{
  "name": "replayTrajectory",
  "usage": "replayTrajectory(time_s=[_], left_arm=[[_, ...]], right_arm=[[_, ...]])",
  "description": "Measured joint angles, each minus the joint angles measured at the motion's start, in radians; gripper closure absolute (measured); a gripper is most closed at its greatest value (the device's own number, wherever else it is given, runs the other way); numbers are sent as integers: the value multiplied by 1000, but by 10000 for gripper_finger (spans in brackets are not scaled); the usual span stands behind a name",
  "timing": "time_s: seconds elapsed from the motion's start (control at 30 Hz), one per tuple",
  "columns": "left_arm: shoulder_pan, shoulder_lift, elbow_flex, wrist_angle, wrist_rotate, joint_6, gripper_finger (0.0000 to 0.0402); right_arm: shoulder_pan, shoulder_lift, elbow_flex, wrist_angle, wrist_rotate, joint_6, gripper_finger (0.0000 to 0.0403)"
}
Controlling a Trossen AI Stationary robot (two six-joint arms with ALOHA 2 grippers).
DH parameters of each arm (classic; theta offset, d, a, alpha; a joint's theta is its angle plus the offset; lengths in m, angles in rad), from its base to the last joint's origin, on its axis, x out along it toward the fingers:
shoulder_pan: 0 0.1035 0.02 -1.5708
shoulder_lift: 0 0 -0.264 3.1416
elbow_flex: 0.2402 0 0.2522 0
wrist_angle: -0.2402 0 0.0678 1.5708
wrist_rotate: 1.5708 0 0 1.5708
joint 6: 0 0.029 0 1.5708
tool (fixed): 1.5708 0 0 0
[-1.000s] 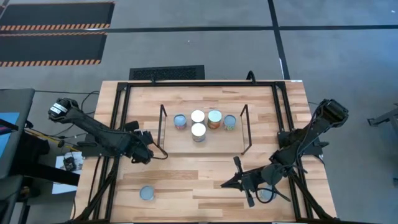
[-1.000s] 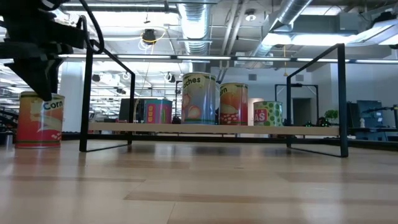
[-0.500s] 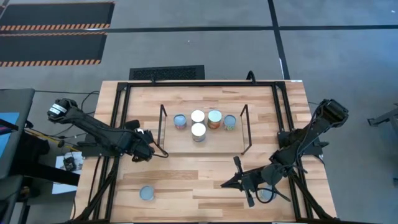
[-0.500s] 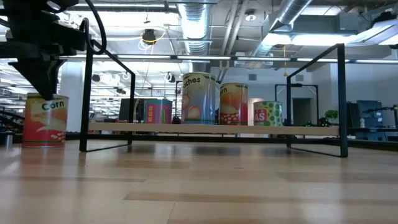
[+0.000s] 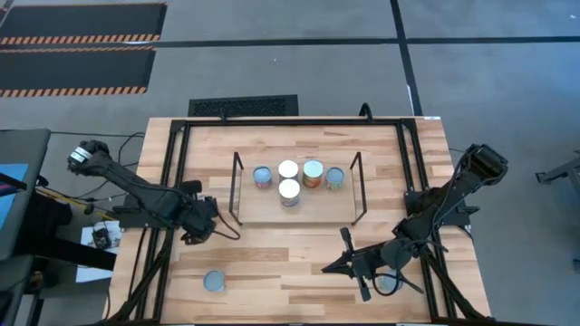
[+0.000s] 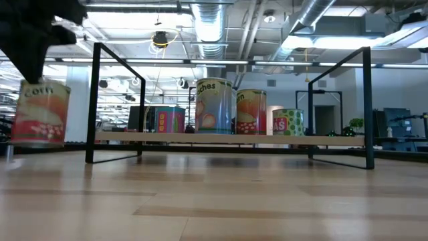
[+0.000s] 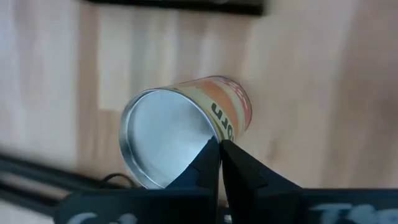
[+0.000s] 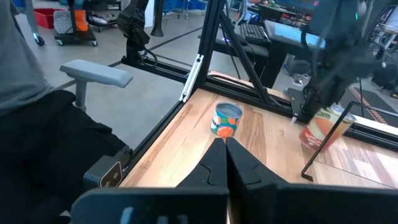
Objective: Pick and place cans onto a shelf
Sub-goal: Put the canned corn on the shelf
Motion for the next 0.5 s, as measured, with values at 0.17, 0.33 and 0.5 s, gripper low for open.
replayTrajectory(time_s=[0.17, 0.33, 0.5], left_arm=[[-95, -11, 71, 38, 78, 39, 402], [-198, -11, 129, 206, 174, 87, 401], [-248, 6, 178, 422, 172, 160, 401]], right_arm=[[0, 0, 0, 0, 0, 0, 399], [0, 0, 0, 0, 0, 0, 399], [0, 0, 0, 1, 0, 1, 398]])
